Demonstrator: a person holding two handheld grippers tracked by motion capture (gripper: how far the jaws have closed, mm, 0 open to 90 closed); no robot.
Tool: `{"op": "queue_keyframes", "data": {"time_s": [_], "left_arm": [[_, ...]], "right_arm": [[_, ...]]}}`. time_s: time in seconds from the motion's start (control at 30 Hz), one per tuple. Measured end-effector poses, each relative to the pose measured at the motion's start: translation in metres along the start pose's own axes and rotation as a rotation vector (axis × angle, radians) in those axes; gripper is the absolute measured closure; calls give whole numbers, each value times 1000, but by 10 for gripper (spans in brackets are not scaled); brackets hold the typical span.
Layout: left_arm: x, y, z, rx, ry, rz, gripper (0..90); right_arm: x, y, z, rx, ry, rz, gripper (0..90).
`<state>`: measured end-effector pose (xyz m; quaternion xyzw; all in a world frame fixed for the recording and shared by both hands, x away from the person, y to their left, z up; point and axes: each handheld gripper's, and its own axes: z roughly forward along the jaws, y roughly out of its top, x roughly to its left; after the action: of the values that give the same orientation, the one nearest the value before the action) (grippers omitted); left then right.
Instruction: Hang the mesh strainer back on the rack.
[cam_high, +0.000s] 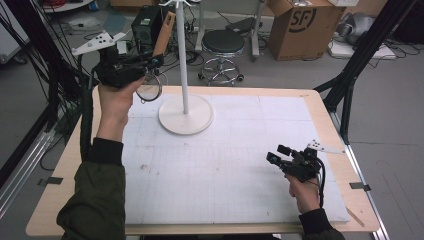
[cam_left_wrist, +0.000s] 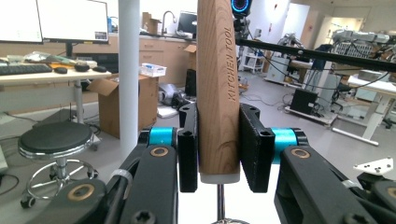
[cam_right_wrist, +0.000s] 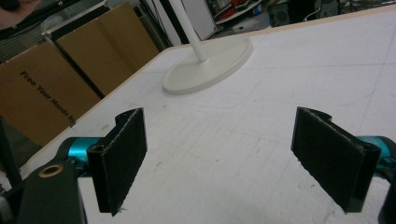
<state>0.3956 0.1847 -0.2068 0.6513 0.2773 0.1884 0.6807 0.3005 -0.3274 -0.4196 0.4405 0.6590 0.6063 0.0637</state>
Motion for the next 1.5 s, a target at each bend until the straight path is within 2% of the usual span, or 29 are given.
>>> {"op": "queue_keyframes", "data": {"time_s": [0.23, 0.37, 0.53, 0.63, 0.73, 0.8, 0.93, 1.1, 1.3, 1.5], "left_arm": [[1, 13, 11, -41, -3, 10, 712], [3, 11, 19, -56, -15, 2, 712], [4, 7, 27, -84, 3, 7, 712], [7, 5, 32, -108, 8, -5, 712], [10, 2, 37, -97, 13, -8, 712], [8, 0, 39, -90, 22, 9, 712], [11, -1, 40, -101, 19, -3, 712], [16, -3, 41, -91, 32, 4, 711], [26, -7, 44, -94, 36, -21, 711], [30, -13, 51, -101, 30, -23, 711]], "right_arm": [[-1, 1, -3, -9, -3, 10, 175], [-2, 1, -4, -16, -7, 7, 175], [-3, 1, -5, -17, -10, 10, 175], [-4, 2, -6, -14, -11, 20, 175], [-7, 2, -7, -22, -13, 19, 175], [-7, 2, -8, -21, -16, 22, 175], [-8, 2, -8, -22, -18, 18, 175], [-7, 2, -6, -17, -22, 20, 175], [-6, 1, -5, -5, -21, 20, 175], [-6, 1, -5, -6, -26, 22, 175]]}}
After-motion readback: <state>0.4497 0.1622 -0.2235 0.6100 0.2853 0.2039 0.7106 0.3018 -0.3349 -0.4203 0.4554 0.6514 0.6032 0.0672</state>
